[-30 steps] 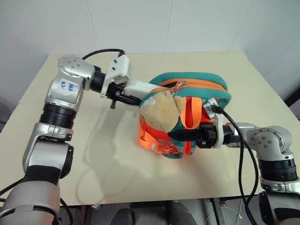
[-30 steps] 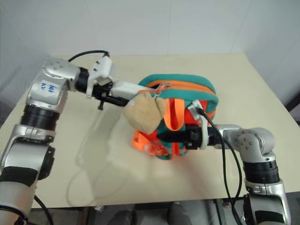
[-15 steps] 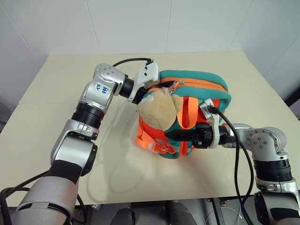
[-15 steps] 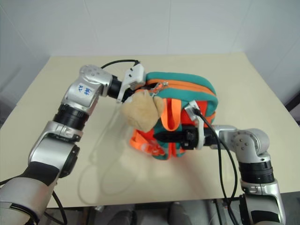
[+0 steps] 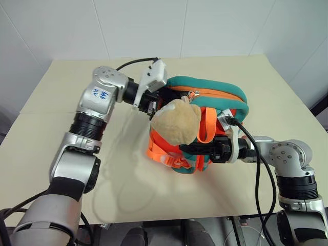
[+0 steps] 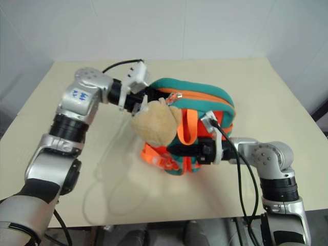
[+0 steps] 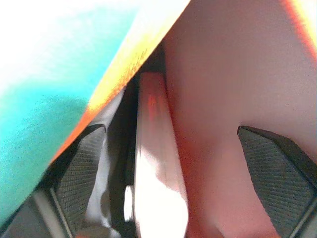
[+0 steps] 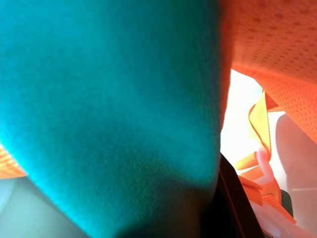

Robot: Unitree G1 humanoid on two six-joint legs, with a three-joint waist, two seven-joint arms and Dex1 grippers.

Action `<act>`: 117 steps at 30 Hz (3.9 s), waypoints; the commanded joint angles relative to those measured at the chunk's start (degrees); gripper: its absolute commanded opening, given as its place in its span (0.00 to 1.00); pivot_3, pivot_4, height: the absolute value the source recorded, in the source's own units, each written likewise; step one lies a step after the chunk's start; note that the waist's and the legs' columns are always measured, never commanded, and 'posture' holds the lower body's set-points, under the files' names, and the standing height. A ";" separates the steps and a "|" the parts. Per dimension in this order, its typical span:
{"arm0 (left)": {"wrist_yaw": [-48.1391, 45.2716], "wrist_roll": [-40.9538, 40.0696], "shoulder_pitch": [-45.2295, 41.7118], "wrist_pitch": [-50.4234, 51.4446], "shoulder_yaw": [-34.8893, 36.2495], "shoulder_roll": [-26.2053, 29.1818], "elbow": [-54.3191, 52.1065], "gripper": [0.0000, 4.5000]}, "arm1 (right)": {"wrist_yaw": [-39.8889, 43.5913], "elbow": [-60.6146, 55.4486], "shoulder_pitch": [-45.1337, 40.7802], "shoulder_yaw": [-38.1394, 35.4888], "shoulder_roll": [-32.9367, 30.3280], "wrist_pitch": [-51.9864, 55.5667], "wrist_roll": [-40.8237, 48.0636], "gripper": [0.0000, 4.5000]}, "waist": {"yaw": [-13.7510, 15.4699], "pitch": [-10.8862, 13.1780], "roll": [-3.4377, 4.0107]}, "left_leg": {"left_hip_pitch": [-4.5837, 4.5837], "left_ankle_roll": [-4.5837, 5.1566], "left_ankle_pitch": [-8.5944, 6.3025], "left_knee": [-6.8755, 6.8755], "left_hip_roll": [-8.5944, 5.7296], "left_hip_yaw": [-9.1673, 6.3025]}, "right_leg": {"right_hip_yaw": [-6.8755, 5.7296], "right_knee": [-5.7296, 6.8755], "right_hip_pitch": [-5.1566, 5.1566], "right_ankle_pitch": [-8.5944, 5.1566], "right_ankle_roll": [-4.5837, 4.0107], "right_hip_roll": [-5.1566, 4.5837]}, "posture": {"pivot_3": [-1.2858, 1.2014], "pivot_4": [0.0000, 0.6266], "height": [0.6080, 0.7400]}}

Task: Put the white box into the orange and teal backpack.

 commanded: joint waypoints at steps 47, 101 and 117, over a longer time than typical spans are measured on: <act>4.19 -23.99 9.55 20.28 4.73 9.19 -34.25 0.99 | -0.23 0.31 -0.50 1.23 2.01 -0.37 -0.59 0.12 | -0.07 -0.01 -0.01 | 0.06 0.03 -0.02 0.10 0.00 0.00 | 0.01 0.10 0.06 0.00 0.00 0.01 | 0.52 0.24 1.00; 6.59 0.85 11.39 -8.49 4.26 4.61 23.29 0.20 | -6.24 -2.61 1.65 -1.97 2.72 1.12 3.63 0.12 | 0.13 -0.05 -0.07 | 0.06 0.04 -0.02 0.09 -0.03 0.01 | -0.04 0.12 0.06 0.00 0.00 -0.02 | 0.52 0.24 1.00; 3.45 -5.82 28.98 -4.88 11.03 15.61 -15.72 0.68 | -1.90 -9.98 0.77 -1.69 -6.21 -6.96 -2.16 0.63 | 1.13 -0.06 -0.08 | 0.02 0.04 -0.03 0.01 0.01 0.03 | -0.01 0.07 -0.04 0.00 0.01 -0.06 | 0.52 0.24 1.00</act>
